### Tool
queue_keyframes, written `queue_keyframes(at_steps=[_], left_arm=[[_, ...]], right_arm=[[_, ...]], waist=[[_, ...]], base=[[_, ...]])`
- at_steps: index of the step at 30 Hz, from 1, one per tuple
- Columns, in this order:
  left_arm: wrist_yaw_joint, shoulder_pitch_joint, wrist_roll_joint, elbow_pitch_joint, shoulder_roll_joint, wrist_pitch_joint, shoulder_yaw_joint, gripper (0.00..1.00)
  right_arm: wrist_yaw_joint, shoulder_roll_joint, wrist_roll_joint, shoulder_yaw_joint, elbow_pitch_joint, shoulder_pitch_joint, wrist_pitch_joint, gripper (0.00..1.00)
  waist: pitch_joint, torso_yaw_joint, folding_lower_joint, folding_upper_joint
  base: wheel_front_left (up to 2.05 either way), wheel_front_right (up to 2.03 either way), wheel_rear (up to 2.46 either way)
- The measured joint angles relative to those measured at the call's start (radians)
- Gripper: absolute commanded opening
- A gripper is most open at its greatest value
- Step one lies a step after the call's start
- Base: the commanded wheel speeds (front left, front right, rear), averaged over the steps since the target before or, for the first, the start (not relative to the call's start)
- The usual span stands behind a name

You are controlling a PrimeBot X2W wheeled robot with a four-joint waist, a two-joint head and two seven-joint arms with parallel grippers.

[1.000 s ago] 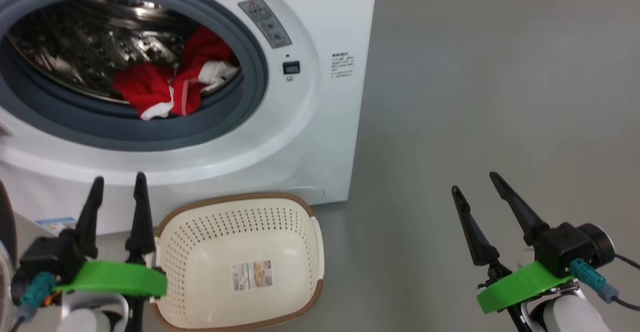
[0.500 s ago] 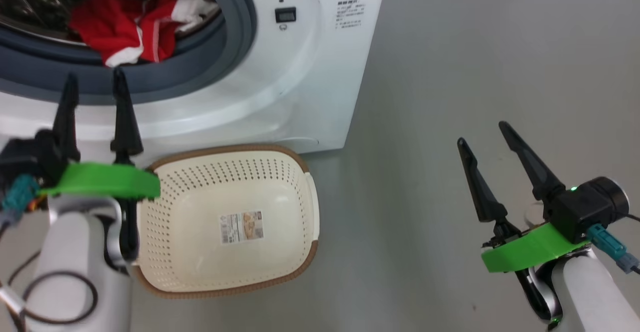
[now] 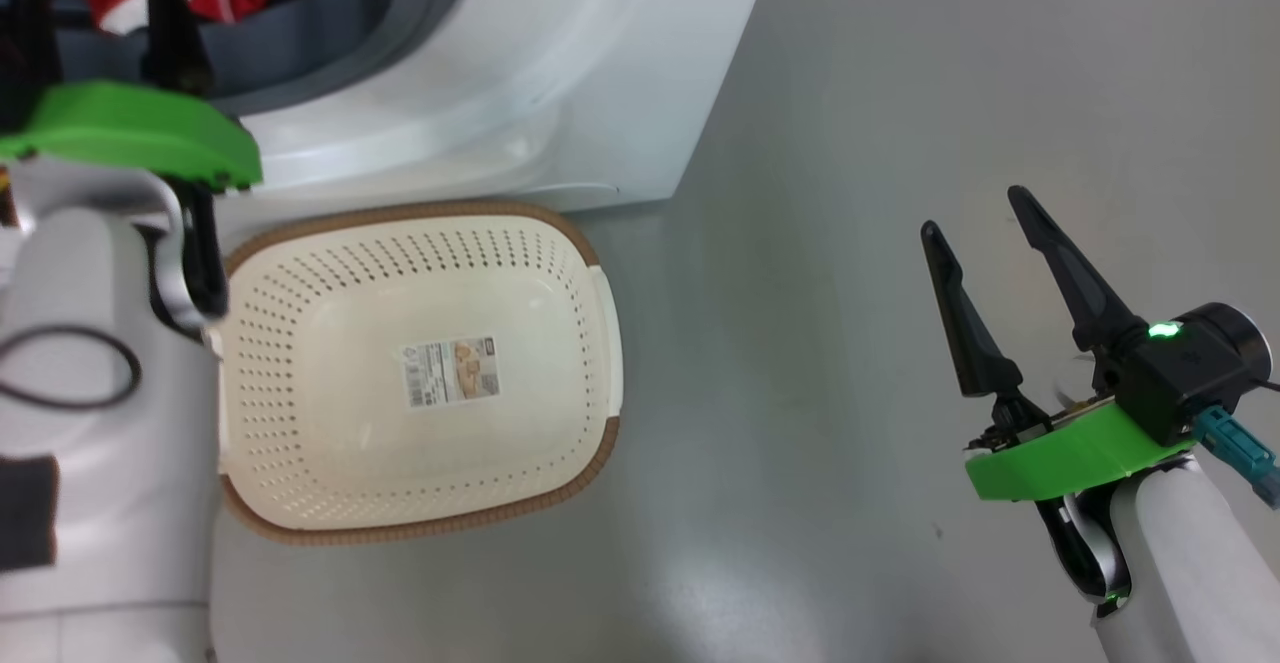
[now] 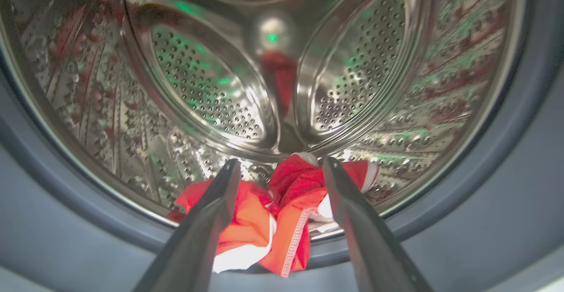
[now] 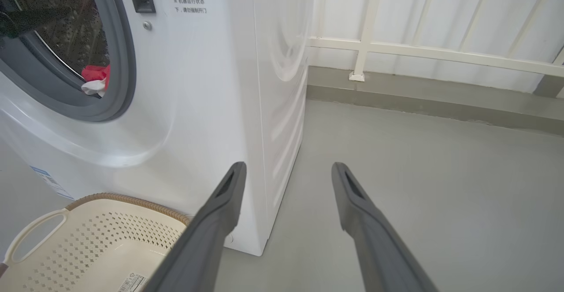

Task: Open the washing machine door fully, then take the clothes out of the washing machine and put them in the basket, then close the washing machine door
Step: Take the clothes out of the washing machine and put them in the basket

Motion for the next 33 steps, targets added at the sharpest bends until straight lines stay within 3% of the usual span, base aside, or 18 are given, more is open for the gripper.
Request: queue_keyframes(at_steps=[13,33], left_arm=[[0.109,-0.224,0.044,0.332,0.081,0.118,-0.022,1.0],[0.131,-0.279,0.077,0.504,0.159,0.205,-0.079,1.0]], right_arm=[[0.0,0.005,0.03,0.029,0.035,-0.042,0.0,1.0],[0.0,0.024,0.077,0.087,0.062,-0.042,0.0,1.0]], waist=[[0.066,-0.036,0.0,0.0],[0.07,-0.116,0.0,0.0]], base=[[0.0,0.0,0.0],[0.0,0.0,0.0]])
